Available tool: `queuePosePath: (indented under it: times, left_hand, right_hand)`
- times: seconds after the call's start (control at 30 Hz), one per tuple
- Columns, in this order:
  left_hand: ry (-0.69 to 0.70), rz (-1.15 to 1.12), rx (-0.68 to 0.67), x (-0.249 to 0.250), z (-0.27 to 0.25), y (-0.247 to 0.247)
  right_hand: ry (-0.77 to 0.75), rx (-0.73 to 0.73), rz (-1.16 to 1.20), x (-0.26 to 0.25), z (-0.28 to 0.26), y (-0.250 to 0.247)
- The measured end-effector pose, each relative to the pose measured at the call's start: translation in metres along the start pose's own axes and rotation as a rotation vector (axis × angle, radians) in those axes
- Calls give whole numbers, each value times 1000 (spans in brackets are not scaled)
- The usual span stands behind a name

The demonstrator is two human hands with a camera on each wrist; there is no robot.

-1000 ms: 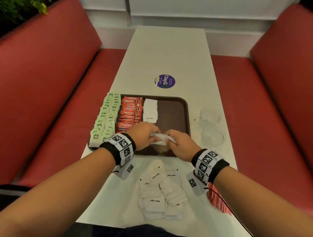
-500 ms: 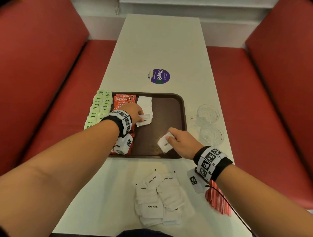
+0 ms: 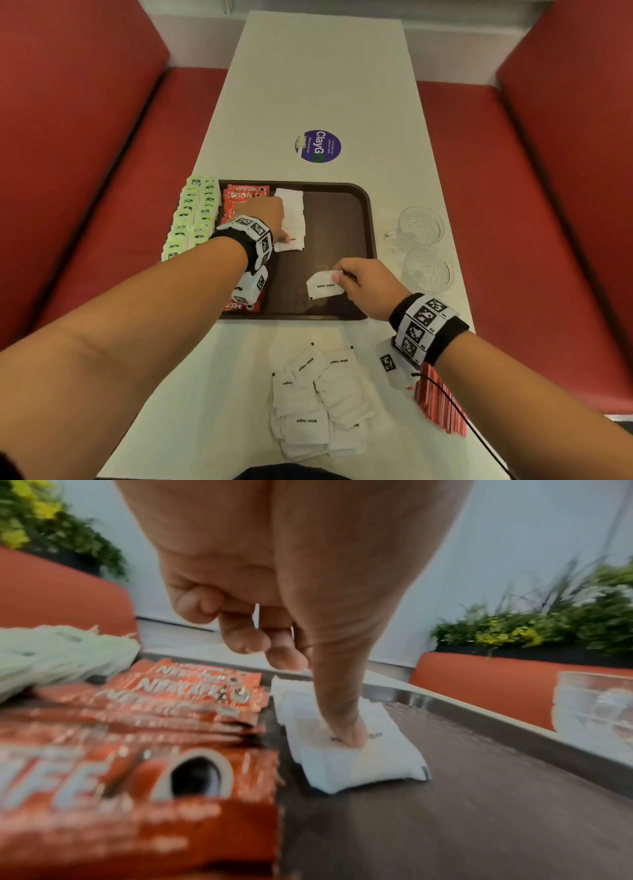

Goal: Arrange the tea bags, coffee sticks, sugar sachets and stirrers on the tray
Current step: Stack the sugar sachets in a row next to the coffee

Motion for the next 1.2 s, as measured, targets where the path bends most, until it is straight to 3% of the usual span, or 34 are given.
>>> queuePosePath:
  times: [0.07, 0.17, 0.27, 0.37, 0.53, 0.67, 0.77, 0.87, 1.2]
  left_hand:
    - [48, -13, 80, 6, -6, -9]
    - [285, -283, 166, 32, -30, -21]
    - [500, -423, 30, 59, -65, -20]
    - [567, -289, -29, 65, -76, -2]
    - [387, -349, 98, 32, -59, -1]
    - [190, -303, 57, 1, -40, 1]
    - [141, -275, -43, -5, -29, 10]
    - [110, -256, -57, -5, -22, 12]
    - [36, -89, -62, -4, -10, 9]
  right_hand:
    - [4, 17, 8, 0, 2, -2]
    - [9, 58, 40, 0, 4, -6]
    - [0, 95, 63, 1, 6, -9]
    - [0, 105, 74, 0, 7, -9]
    - [53, -13, 73, 6, 4, -2]
    - [-13, -242, -130, 2, -10, 19]
    - [-84, -397, -261, -8, -20, 41]
    - [-133, -482, -372, -21, -23, 60]
    - [-218, -583, -618, -33, -24, 93]
Point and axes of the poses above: each hand's wrist, its own z-axis towards the middle knuckle, its own y-axis out of the palm, x = y × z, the point moved 7 cm from there along z, towards the middle knuckle, and after that the axes turned 6 degrees about y, right-handed, at the moved point
